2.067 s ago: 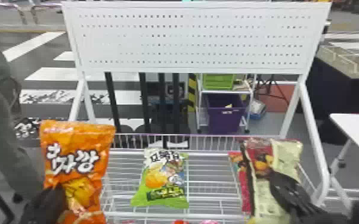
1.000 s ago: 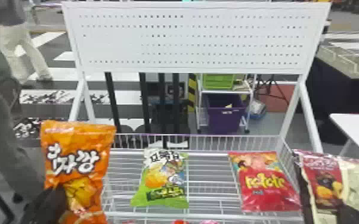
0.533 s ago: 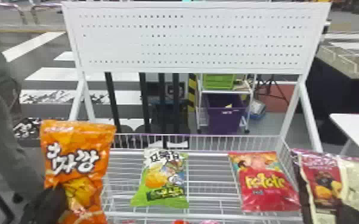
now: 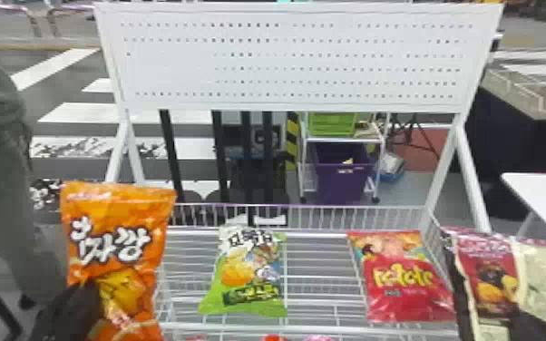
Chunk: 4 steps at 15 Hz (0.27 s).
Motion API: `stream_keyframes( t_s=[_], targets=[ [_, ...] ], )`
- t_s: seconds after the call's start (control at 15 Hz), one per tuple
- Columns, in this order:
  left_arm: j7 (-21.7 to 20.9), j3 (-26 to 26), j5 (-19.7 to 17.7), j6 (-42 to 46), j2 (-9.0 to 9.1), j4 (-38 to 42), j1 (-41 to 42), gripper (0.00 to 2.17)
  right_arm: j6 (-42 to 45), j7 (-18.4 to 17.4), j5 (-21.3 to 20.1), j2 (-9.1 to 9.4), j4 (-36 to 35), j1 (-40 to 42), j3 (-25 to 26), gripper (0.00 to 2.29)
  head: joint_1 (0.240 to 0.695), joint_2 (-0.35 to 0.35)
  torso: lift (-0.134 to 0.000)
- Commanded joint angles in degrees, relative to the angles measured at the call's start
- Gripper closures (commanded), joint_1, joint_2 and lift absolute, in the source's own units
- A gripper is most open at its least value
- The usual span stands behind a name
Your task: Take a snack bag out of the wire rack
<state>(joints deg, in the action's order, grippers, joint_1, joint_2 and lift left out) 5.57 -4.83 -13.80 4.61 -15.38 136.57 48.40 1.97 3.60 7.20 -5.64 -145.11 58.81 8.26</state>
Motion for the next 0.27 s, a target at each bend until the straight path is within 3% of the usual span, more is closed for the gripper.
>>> stream_keyframes(
  t_s=[0.0, 0.2],
  targets=[
    [0.0, 0.0, 0.0, 0.0, 0.00, -0.1, -0.1, 1.96, 0.0, 0.0, -0.3, -0.08, 0.0, 0.0, 0.0, 2.25, 0.499, 0.000, 0.000],
    [0.0, 0.0, 0.0, 0.0, 0.00, -0.3, -0.2, 1.96, 0.0, 0.0, -0.3, -0.08, 0.0, 0.1, 0.0, 2.25, 0.499, 0.000, 0.000]
  ],
)
